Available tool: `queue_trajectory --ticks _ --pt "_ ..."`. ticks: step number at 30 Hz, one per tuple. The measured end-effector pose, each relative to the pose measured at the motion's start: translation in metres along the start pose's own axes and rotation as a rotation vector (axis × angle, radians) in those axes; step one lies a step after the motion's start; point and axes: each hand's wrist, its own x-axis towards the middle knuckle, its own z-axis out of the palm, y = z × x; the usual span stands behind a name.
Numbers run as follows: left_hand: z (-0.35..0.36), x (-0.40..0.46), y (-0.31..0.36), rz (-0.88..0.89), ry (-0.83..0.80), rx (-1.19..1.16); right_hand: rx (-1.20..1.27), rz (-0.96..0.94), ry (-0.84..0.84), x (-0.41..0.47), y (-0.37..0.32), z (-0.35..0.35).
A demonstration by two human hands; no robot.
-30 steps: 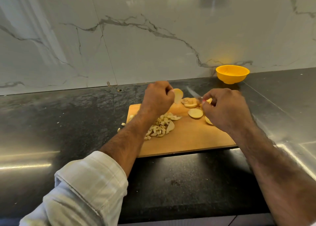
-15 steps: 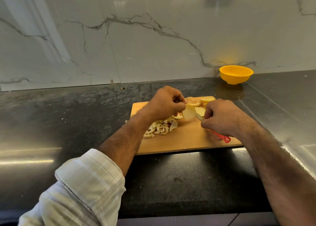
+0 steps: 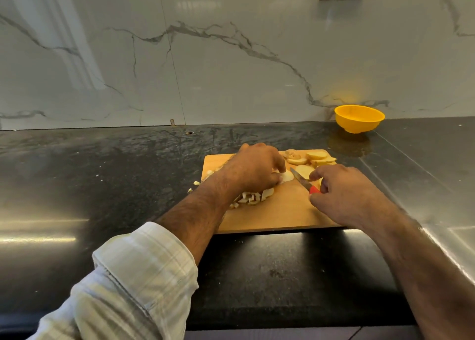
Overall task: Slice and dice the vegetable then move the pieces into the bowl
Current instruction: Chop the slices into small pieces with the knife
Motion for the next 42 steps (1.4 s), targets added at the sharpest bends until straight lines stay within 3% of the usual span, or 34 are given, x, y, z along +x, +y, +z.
queue_trajectory --ticks 6,16,29,42 --pt "-0.005 0.001 -0.002 -0.007 -0.049 -0.002 -0.071 -0.023 0.076 -0.020 -0.015 0.006" --pt "-0.008 -0.002 0.003 0.020 -0.132 0.086 -0.241 -0.023 -0.012 -0.032 -0.044 0.017" --pt "-0.007 0.002 0.007 0.013 -0.146 0.097 -0.204 -0.003 0.017 -0.002 -0.050 0.018" --pt "-0.007 0.000 -0.001 -0.012 -0.080 0.051 -0.156 -0.047 0.021 -0.026 -0.043 0.020"
